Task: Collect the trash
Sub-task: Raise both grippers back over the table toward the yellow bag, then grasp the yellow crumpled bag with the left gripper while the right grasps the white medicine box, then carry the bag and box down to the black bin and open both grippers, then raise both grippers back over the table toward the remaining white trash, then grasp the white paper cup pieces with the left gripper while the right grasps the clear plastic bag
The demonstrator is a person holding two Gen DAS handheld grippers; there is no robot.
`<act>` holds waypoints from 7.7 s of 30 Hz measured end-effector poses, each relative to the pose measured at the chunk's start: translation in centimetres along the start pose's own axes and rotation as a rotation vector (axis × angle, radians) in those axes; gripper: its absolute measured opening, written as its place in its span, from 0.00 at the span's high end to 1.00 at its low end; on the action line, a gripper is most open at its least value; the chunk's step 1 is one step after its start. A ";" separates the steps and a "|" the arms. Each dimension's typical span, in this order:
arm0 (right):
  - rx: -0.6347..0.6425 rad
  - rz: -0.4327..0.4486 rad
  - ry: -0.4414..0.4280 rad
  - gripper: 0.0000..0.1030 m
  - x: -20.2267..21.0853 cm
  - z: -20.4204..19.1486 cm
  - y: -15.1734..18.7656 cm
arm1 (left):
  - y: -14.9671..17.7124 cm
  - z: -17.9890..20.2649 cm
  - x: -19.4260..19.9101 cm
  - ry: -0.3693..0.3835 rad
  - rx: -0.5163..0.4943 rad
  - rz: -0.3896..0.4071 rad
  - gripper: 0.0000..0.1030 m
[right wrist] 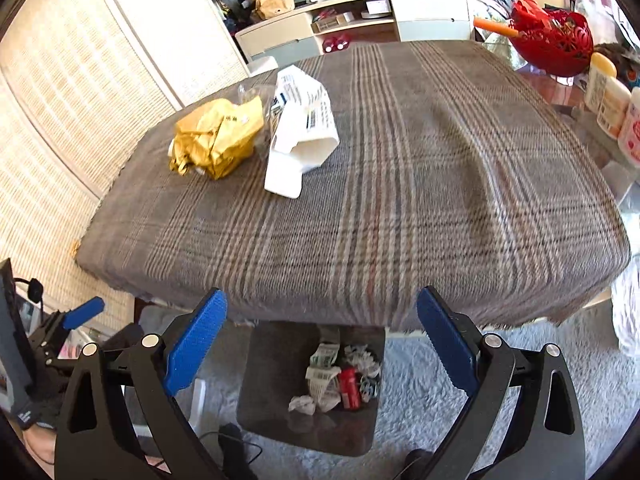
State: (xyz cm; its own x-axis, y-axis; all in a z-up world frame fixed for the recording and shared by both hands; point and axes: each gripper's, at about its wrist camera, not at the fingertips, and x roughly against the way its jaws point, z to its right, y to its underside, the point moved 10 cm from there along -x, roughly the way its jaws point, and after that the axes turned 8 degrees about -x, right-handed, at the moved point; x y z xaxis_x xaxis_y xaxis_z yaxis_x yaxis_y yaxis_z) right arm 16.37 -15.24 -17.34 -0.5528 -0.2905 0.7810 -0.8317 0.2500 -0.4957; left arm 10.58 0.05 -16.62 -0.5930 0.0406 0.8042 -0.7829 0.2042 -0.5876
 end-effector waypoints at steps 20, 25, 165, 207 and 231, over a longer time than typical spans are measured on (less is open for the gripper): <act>-0.008 0.007 -0.030 0.06 -6.7 -3.1 -11.7 | -13.4 -3.8 -5.3 -0.047 -0.028 0.051 0.08; 0.023 -0.025 -0.043 0.06 -8.8 -4.0 -12.1 | -14.9 -3.4 -6.9 -0.025 -0.043 0.046 0.08; -0.023 -0.157 0.052 0.31 -5.6 0.6 14.5 | 12.2 7.6 -5.4 0.152 0.000 -0.194 0.08; 0.184 0.049 0.009 0.21 -9.9 -11.4 -14.6 | -15.2 -14.4 -8.5 -0.142 0.072 0.020 0.13; 0.250 -0.074 -0.032 0.84 -18.3 -13.3 -13.5 | -16.1 -13.4 -16.4 -0.067 0.013 -0.040 0.77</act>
State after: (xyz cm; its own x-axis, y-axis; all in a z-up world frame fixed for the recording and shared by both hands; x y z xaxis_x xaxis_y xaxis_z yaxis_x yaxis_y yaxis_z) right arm 38.43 -1.01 -19.90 -0.4877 -0.3293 0.8086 -0.8548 -0.0082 -0.5189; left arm 35.42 9.20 -19.18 -0.5722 -0.0324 0.8195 -0.8083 0.1914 -0.5568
